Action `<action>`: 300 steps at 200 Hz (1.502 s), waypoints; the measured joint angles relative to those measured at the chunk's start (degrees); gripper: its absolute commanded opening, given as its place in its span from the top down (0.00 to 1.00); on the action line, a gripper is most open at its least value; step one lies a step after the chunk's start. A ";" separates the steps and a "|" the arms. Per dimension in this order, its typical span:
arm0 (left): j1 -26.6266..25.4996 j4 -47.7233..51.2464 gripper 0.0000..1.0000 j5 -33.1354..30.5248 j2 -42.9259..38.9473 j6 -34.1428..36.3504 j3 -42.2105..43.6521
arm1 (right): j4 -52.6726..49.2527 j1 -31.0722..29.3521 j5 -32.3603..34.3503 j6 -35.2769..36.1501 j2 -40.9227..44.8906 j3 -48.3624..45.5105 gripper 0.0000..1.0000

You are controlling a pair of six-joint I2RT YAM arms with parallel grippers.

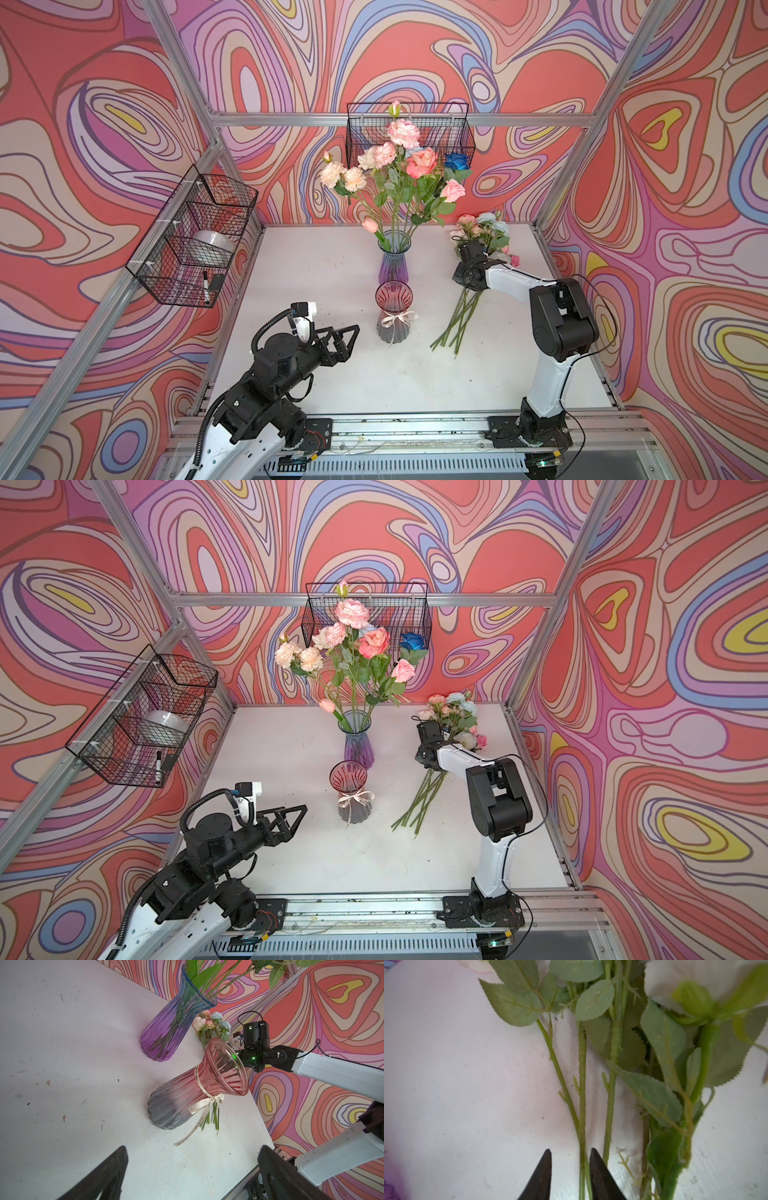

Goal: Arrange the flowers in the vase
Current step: 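Lower the right gripper onto the rose stems and grasp one stem, then lift the grasped pink rose high out of the bunch with the right gripper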

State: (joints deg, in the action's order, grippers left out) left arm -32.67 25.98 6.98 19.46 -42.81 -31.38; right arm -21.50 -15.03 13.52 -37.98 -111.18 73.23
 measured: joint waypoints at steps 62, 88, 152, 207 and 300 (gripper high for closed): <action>0.00 0.66 0.00 -0.72 -0.02 -0.07 0.04 | -2.95 -0.02 1.33 0.76 -4.44 2.69 0.86; 0.00 1.25 0.00 -0.87 -0.48 -0.07 0.04 | -1.86 0.00 2.05 1.07 -2.40 0.63 0.96; 0.00 1.25 0.00 -1.05 -0.57 -0.13 0.04 | 4.63 -0.02 1.38 4.02 14.75 -11.30 1.00; 0.00 1.27 0.00 -1.07 -0.57 -0.74 0.02 | 12.81 -0.02 -6.03 5.53 33.53 -22.18 1.00; 0.00 2.19 0.00 -2.60 -0.44 -1.36 -0.55 | 16.22 -0.09 -10.58 2.51 57.40 -35.47 1.00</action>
State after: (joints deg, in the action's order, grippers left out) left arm -32.67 28.16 4.38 19.03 -44.16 -31.92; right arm -5.28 -15.11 2.94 -35.46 -53.78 37.76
